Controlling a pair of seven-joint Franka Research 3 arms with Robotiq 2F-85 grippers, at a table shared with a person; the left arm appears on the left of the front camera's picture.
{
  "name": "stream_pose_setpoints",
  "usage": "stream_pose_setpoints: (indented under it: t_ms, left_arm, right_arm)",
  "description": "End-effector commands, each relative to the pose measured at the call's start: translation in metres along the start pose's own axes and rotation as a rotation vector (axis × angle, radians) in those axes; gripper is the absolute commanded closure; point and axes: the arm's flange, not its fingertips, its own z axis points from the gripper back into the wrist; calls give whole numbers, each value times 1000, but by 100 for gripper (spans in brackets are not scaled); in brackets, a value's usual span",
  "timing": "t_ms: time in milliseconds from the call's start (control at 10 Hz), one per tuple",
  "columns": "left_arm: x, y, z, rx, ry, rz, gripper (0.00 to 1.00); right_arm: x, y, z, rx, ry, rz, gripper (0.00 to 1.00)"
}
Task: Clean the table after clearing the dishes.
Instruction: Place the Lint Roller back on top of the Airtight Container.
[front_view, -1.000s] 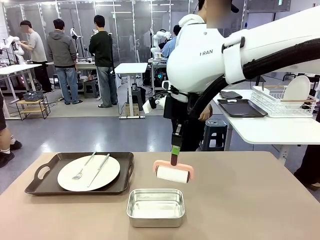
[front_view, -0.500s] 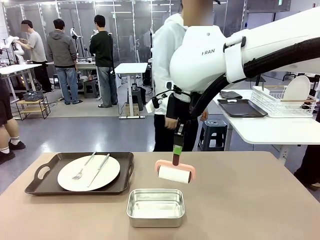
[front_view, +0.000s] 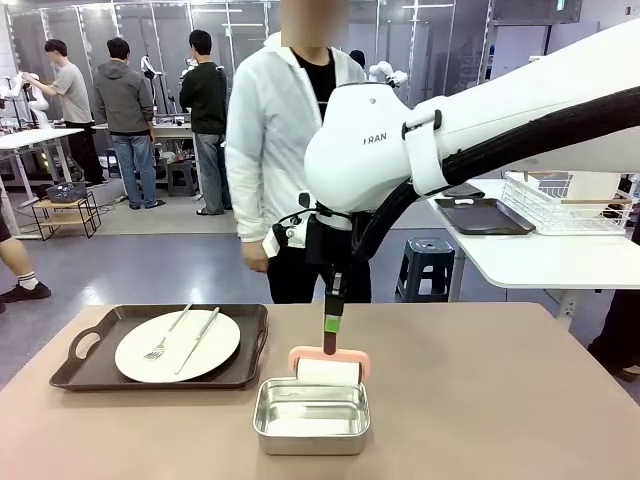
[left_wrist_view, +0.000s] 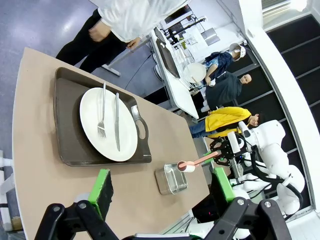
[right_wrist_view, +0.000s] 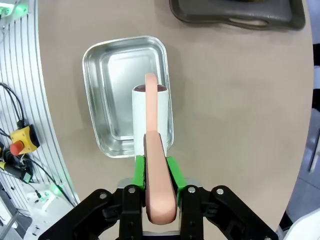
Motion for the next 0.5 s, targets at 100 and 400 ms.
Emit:
stream_pose_setpoints:
  t_ms: [100, 400]
  left_arm:
    - [1, -2, 3, -3, -4, -4, 0]
    - [1, -2, 3, -3, -4, -4, 0]
  right_arm:
    - [12, -13, -20, 21, 9, 43, 78]
    - [22, -31, -50, 77, 7, 109, 78]
